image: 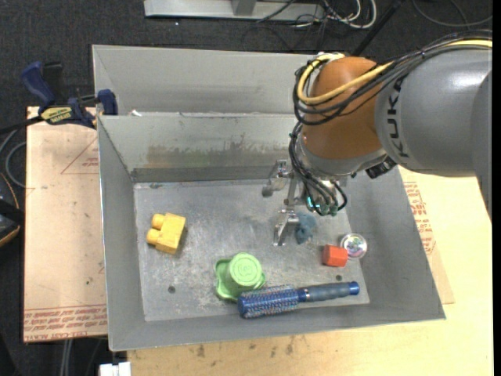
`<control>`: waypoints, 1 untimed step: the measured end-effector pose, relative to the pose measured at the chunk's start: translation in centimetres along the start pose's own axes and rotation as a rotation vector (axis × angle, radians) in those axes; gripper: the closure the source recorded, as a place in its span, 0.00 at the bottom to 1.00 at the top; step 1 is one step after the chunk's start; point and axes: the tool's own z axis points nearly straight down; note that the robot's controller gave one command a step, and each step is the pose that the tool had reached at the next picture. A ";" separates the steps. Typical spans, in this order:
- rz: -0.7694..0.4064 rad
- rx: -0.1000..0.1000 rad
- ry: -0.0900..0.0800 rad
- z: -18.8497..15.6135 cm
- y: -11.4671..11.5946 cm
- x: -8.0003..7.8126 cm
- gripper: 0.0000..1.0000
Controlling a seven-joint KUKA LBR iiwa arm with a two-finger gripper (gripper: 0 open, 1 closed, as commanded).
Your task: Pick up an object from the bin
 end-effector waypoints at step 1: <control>-0.285 -0.001 -0.006 3.4 5.8 6.4 0.00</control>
Offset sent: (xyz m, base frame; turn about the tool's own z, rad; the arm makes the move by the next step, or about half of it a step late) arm -0.0641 0.0552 -0.0323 -0.2841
